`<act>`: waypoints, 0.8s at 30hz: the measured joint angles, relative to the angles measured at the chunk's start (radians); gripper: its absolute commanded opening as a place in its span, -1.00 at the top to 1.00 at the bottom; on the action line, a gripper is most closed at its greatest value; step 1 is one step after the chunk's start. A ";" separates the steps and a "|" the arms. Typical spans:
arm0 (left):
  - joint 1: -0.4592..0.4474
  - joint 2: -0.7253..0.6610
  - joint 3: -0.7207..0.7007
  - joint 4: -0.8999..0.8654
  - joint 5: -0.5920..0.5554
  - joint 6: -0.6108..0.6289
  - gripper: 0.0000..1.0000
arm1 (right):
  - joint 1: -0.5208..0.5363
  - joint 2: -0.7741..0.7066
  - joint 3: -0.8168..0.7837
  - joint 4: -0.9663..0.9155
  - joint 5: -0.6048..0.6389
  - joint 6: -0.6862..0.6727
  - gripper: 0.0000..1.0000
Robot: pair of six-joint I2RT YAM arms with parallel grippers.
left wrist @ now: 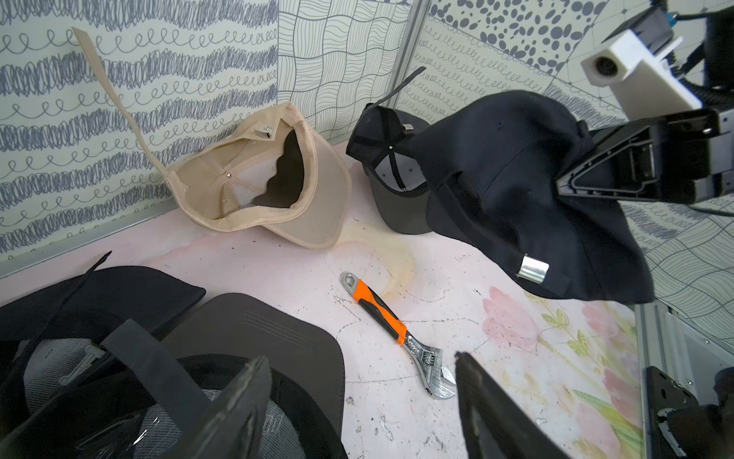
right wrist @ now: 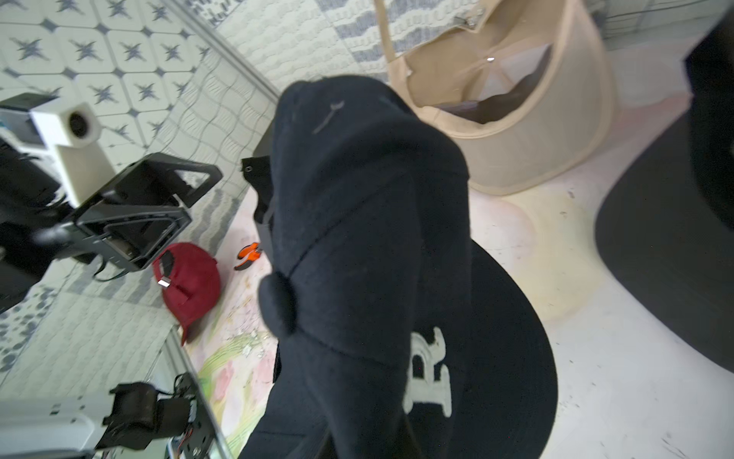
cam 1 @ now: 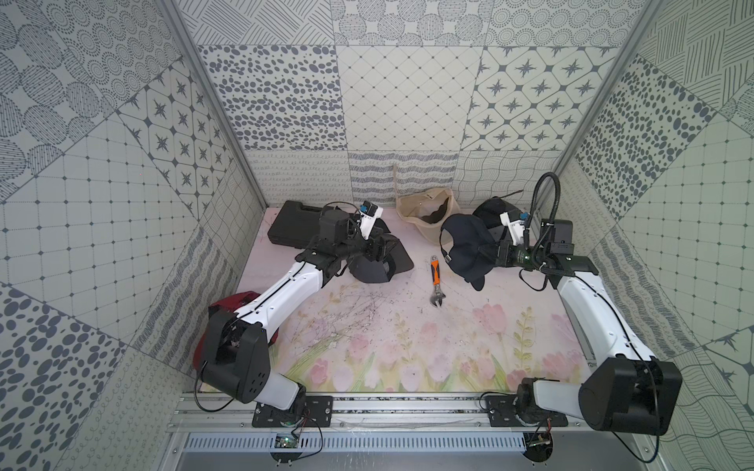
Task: Open the adjustable buckle of the baseball cap
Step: Pick up the baseball cap from the center of the board.
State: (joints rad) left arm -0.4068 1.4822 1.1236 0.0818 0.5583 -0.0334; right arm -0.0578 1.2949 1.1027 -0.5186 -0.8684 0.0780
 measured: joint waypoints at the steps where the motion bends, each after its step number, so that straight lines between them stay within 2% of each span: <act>1: 0.000 -0.002 0.000 0.003 0.008 0.000 -0.51 | 0.002 0.002 0.002 0.002 -0.027 -0.009 1.00; 6: 0.000 -0.005 0.000 0.015 0.065 -0.009 -0.51 | 0.009 0.023 0.019 0.014 -0.146 -0.046 1.00; 11: 0.000 -0.010 0.001 0.042 0.124 -0.005 -0.51 | 0.031 0.047 0.052 0.013 -0.211 -0.074 1.00; 24: -0.008 0.006 0.123 0.035 0.261 0.072 -0.54 | 0.138 0.120 0.151 -0.098 -0.205 -0.207 1.00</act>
State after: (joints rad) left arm -0.4145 1.4883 1.2465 0.1165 0.8192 0.0383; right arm 0.0807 1.4151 1.2541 -0.6163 -1.0737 -0.1287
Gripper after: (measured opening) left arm 0.770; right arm 0.079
